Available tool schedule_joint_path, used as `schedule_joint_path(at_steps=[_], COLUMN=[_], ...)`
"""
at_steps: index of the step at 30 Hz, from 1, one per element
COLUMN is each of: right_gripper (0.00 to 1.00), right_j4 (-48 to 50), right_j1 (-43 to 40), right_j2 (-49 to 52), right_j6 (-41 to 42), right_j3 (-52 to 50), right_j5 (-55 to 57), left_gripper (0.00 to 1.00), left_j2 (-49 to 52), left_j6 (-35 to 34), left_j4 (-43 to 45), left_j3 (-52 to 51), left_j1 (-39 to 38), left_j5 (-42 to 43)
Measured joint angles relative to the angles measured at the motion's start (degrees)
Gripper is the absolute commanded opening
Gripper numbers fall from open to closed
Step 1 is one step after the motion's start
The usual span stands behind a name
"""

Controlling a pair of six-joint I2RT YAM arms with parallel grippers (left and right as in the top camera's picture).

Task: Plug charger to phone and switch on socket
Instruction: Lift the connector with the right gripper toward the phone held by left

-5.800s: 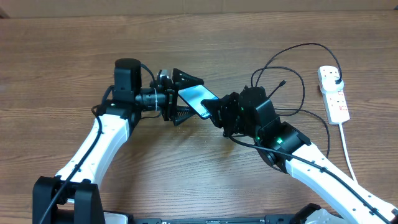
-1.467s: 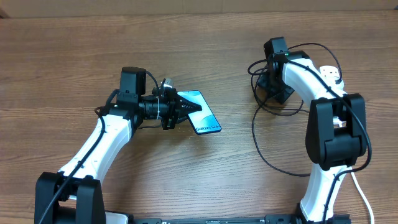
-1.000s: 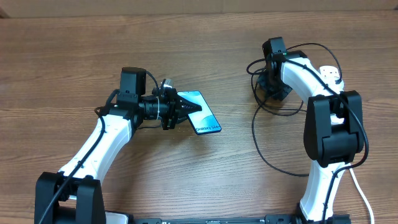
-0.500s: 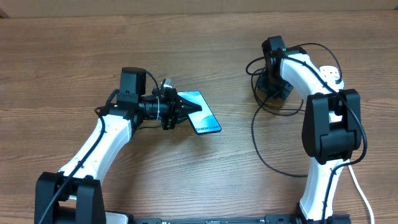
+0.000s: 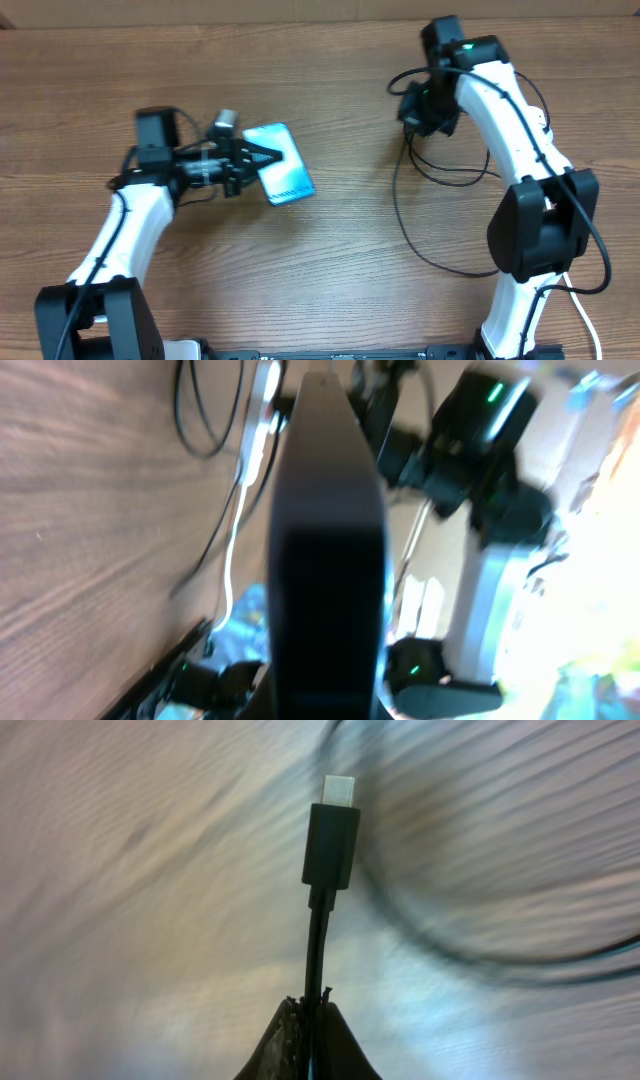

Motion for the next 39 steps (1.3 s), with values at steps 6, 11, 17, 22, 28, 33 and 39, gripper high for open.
schedule_joint_path(at_steps=[6, 11, 17, 22, 28, 33, 39], right_gripper=[0.04, 0.04, 0.11, 0.6, 0.73, 0.84, 0.61], right_j4=[1.2, 6.9, 12.6, 13.2, 12.9, 12.4, 10.6], right_j1=[12.3, 21.4, 25.0, 25.4, 25.5, 25.8, 26.3], right_j2=[-0.2, -0.2, -0.2, -0.9, -1.1, -1.1, -1.1], right_j6=[-7.8, -9.9, -10.5, -11.1, -11.2, -11.3, -8.0], right_j3=[-5.8, -17.5, -27.4, -27.4, -27.3, -27.4, -27.4], right_j5=[-3.8, -3.9, -3.7, -1.0, 4.1, 5.7, 5.9], left_gripper=[0.04, 0.04, 0.04, 0.04, 0.04, 0.05, 0.04], left_j2=[0.0, 0.0, 0.0, 0.0, 0.0, 0.0, 0.0], left_j6=[1.4, 2.5, 3.8, 4.4, 4.6, 4.6, 4.6], left_j4=[0.0, 0.0, 0.4, 1.4, 1.4, 1.4, 1.4], left_j3=[0.0, 0.0, 0.0, 0.0, 0.0, 0.0, 0.0], left_j1=[7.4, 8.9, 9.2, 9.2, 9.2, 9.2, 9.2], left_j5=[3.8, 6.8, 8.2, 8.7, 8.7, 8.9, 8.9])
